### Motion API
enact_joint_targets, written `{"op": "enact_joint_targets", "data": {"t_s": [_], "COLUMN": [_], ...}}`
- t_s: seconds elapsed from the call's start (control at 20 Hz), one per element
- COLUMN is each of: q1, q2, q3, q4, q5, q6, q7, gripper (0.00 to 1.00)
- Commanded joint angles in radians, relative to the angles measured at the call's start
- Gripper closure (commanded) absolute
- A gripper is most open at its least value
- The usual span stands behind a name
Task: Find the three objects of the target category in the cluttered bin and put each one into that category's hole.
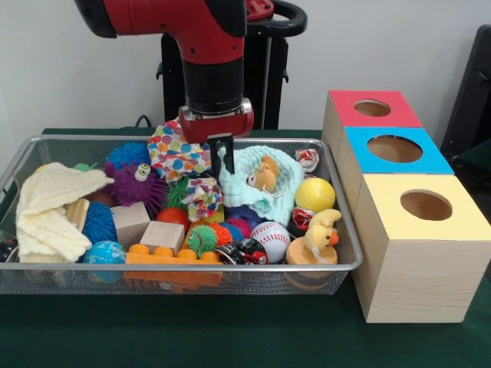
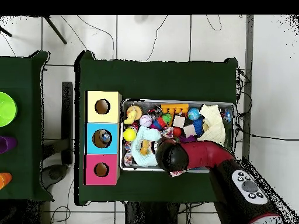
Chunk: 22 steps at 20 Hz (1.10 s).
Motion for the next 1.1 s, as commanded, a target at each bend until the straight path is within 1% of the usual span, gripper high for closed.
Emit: {"op": "enact_joint_targets", "data": {"t_s": [0.05, 0.35, 0.6, 0.85, 1.1], "q1": [-0.082, -0.119, -0.151, -0.176, -0.191], "q2": [-0.059, -0.034, -0.004, 0.028, 0.048], "q3": [0.151, 0.2, 0.235, 0.268, 0.286], "q4": [-0.119, -0.151, -0.192, -0.223, -0.237], "q5": [0.009, -0.03, -0.053, -0.077, -0.098], "q6": [0.213, 0.238, 0.279, 0.298, 0.301], "q7": [-0.226, -0.256, -0.312, -0.358, -0.371], "gripper": [1.0, 1.0, 1.0, 1.0, 1.0]}}
